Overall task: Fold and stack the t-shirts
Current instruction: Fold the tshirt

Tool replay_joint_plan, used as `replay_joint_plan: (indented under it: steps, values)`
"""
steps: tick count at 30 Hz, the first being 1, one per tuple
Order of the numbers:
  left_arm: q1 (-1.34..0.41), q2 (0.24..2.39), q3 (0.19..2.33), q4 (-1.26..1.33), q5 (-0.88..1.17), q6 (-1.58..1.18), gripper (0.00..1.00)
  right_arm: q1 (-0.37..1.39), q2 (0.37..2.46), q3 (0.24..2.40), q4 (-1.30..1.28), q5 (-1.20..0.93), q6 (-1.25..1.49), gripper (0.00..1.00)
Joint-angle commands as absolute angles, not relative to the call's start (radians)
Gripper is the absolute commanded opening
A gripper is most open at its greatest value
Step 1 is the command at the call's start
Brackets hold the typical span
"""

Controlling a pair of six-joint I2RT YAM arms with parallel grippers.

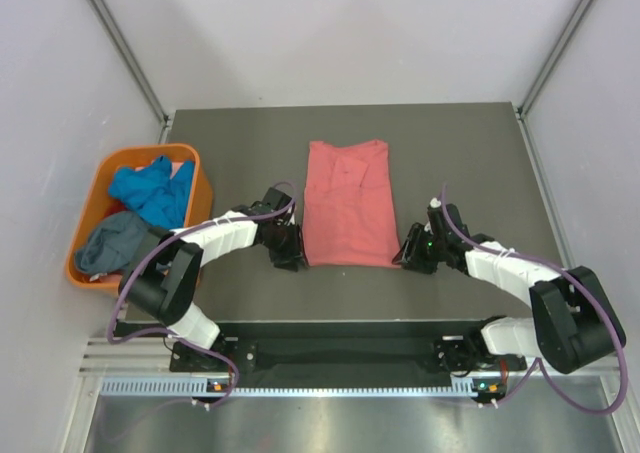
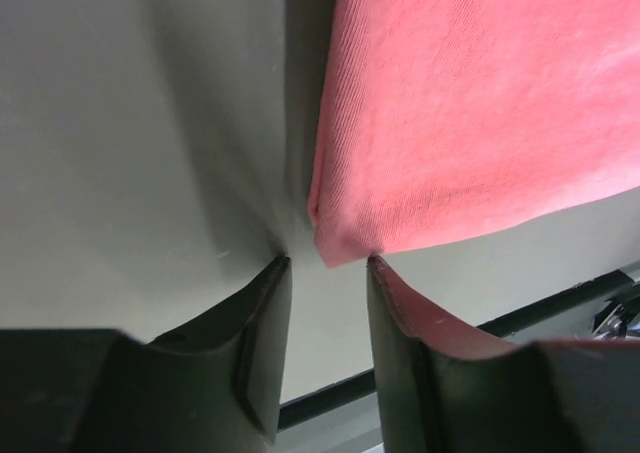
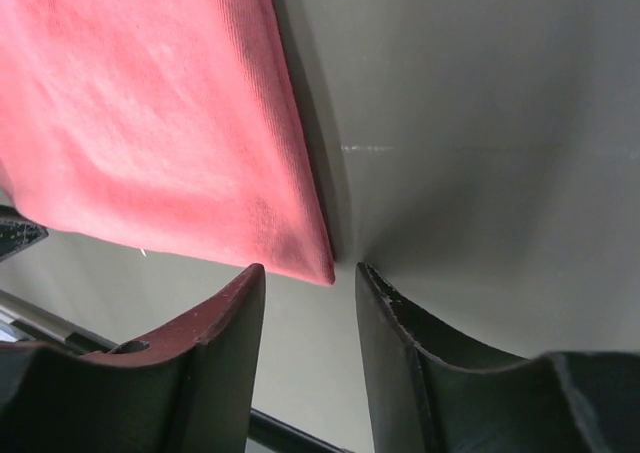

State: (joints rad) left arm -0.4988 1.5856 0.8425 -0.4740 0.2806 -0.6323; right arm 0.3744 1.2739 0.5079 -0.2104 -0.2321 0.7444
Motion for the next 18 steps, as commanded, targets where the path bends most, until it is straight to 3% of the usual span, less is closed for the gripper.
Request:
replay_joint_plan:
  steps: [1,7,10,12,14,18]
  values:
    - [-0.502,1.580,0.827,-0.402,0.282,-0.657,0.40,0.370,1.267,0.485,-0.180,-0.209,0.758,0.42]
    - [-0.502,1.594,0.830,-0.374,0.268,-0.647,0.33,0.370,1.270,0.477,-0.181,-0.204,0.752,0.32]
    - [-0.502,1.592,0.834,-0.359,0.278,-0.643,0.21,0.368,1.262,0.474,-0.176,-0.204,0.741,0.20]
    - [-0.502,1.588,0.834,-0.353,0.293,-0.638,0.00,0.370,1.255,0.476,-0.176,-0.204,0.732,0.06]
    - [-0.502,1.569,0.833,-0.359,0.293,-0.638,0.00,0.368,1.238,0.479,-0.176,-0.203,0.718,0.00]
    - [-0.509,1.520,0.844,-0.419,0.259,-0.632,0.00,0.368,1.171,0.482,-0.219,-0.173,0.695,0.00]
